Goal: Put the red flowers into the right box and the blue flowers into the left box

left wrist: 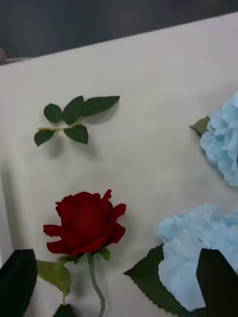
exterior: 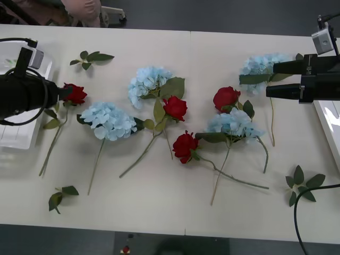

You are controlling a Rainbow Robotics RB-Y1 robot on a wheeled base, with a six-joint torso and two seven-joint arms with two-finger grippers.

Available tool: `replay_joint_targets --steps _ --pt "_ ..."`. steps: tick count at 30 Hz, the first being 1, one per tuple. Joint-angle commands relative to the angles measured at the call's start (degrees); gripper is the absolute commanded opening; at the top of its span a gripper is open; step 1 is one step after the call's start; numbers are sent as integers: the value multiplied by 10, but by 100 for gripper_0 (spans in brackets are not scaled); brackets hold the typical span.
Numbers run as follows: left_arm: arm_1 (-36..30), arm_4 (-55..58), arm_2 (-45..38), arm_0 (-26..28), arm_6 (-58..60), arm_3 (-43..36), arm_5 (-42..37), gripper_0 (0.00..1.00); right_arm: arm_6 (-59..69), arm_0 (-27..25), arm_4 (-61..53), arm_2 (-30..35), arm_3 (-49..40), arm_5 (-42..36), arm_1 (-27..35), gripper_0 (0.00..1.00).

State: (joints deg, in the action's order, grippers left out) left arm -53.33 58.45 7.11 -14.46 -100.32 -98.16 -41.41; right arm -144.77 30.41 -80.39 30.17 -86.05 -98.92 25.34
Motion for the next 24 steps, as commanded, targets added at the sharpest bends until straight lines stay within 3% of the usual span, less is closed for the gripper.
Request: replay_joint_targets --steps 1,11,18,24 --pt "-22 -5 0 1 -18 -1 -38 100 -16 4 -6 -3 -18 0 4 100" --pt "-49 -18 126 -41 -22 53 -28 100 -7 4 27 -5 -18 3 4 100" --pt "-47 -26 164 -66 -27 107 -8 100 40 4 129 -28 -18 43 4 100" --pt "-31 -33 179 -96 -30 157 3 100 35 4 99 -40 -18 58 4 100"
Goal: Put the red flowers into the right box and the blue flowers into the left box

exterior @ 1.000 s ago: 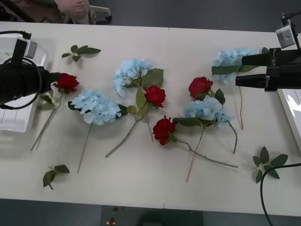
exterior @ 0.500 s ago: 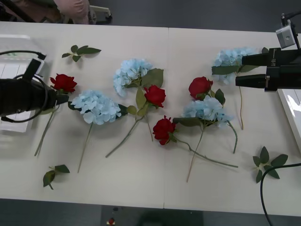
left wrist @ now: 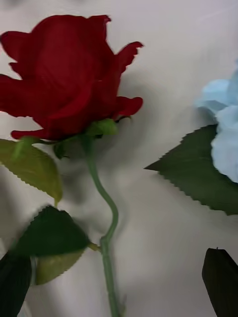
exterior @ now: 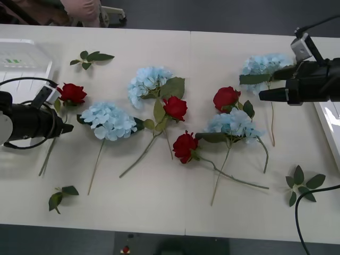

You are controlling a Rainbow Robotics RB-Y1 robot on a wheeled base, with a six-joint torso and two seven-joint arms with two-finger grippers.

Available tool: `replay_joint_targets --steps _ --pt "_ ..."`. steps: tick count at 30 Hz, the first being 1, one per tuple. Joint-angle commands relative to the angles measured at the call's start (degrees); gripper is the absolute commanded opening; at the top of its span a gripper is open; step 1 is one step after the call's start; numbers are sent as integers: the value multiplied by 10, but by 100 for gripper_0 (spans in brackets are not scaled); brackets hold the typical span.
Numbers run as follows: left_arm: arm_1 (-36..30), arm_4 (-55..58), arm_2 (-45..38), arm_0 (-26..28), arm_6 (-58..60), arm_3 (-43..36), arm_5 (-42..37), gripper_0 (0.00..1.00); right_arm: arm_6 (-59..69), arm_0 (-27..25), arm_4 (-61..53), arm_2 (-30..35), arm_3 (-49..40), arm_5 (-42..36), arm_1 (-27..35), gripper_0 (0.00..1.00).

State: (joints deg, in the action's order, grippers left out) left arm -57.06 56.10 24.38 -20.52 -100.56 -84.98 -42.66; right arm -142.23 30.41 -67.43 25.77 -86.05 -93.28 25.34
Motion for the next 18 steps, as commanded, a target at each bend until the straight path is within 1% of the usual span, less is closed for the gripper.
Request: replay_joint_targets --steps 1,10,15,18 --pt "13 -11 7 -43 -30 39 15 100 10 4 -41 4 -18 2 4 100" --pt "76 -19 8 -97 -39 133 14 100 -6 5 -96 10 -23 -23 4 100" --pt "96 -25 8 -115 -43 177 22 100 -17 5 -126 17 -31 -49 4 100" --pt "99 -27 8 -116 -45 186 25 99 -21 5 -133 22 -30 -58 4 100"
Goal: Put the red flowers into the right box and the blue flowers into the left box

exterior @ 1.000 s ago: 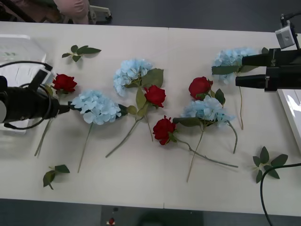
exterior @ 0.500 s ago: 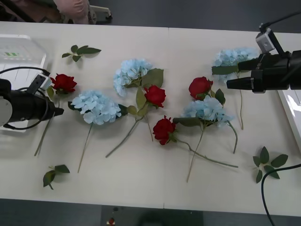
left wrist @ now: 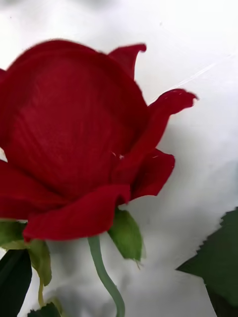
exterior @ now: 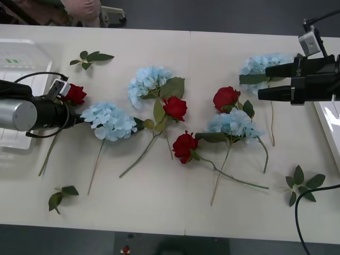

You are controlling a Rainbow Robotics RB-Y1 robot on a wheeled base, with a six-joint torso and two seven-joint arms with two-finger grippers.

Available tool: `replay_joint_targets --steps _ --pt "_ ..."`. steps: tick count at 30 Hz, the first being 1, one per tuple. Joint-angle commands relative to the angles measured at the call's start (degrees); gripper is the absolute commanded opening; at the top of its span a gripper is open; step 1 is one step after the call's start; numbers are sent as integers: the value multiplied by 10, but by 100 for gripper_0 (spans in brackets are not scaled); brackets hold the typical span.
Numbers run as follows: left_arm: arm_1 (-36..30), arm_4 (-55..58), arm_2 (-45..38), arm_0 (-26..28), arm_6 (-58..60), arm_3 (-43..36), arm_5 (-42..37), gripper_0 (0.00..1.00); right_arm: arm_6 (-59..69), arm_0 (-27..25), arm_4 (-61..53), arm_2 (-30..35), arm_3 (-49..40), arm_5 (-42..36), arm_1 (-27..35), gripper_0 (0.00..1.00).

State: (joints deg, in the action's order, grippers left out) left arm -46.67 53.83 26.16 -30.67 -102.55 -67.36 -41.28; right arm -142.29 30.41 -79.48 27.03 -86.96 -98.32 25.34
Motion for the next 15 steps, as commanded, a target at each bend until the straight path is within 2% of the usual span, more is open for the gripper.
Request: replay_joint_targets --steps 1,3,6,7,8,9,11,15 --pt "-4 -5 -10 -15 -26 12 11 89 -25 5 -19 16 -22 -18 4 100" --pt "-5 -5 -10 -15 -27 12 12 75 -30 5 -25 23 -21 -28 4 100" --pt "-5 -5 -10 -14 -27 12 11 61 -35 5 -33 31 -21 -41 4 100" --pt "-5 -5 -10 -15 -27 12 11 50 -36 5 -35 33 -21 -44 4 100" --pt "-5 -5 -8 -15 -27 12 12 32 -38 5 -38 36 -22 -49 4 100" --pt "-5 -5 -6 -15 -27 12 13 23 -40 5 -40 38 -21 -50 4 100" --pt "-5 -5 6 -15 -26 13 26 13 -41 5 -43 39 -21 -53 4 100" --pt "-5 -1 29 -15 -24 28 65 2 -42 5 -46 39 -21 -54 4 100"
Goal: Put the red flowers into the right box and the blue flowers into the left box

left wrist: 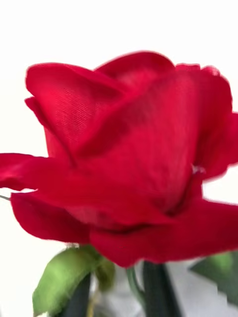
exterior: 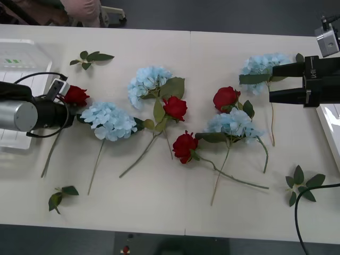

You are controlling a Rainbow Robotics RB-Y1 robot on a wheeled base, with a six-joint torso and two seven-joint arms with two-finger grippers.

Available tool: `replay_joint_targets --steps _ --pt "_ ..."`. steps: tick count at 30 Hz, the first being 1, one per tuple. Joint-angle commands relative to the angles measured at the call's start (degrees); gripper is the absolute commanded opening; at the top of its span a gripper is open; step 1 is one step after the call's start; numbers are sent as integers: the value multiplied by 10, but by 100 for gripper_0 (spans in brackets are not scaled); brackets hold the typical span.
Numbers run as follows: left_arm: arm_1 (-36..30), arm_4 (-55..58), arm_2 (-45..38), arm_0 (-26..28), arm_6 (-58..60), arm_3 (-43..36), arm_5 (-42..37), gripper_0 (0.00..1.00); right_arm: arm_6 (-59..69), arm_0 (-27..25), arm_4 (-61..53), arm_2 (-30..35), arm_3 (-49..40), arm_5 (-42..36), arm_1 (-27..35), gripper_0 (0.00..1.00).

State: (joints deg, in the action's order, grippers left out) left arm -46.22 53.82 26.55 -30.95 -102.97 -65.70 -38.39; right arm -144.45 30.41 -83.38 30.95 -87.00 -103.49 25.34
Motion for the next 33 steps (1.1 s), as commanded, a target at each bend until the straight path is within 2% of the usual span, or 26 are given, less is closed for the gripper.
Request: replay_joint_targets --steps 1,9,13,21,26,30,33 --pt "-10 -1 27 -11 -19 13 41 1 -21 5 -7 0 -20 -1 4 100" --pt "-17 1 30 -11 -20 7 46 0 -22 5 -18 0 -21 2 4 100" --pt "-45 12 30 -11 -15 -41 37 0 -26 5 -30 1 -20 1 4 100" --pt "-89 115 -55 -10 3 -195 -78 0 -28 5 -36 5 -21 1 4 100" --pt "-71 193 -136 22 17 -282 -99 0 -28 5 -41 7 -20 1 4 100" --pt "-55 256 -176 27 18 -328 -99 0 -27 6 -42 7 -21 1 4 100" --pt "-10 265 -203 22 19 -355 -99 0 -24 9 -42 7 -20 0 4 100"
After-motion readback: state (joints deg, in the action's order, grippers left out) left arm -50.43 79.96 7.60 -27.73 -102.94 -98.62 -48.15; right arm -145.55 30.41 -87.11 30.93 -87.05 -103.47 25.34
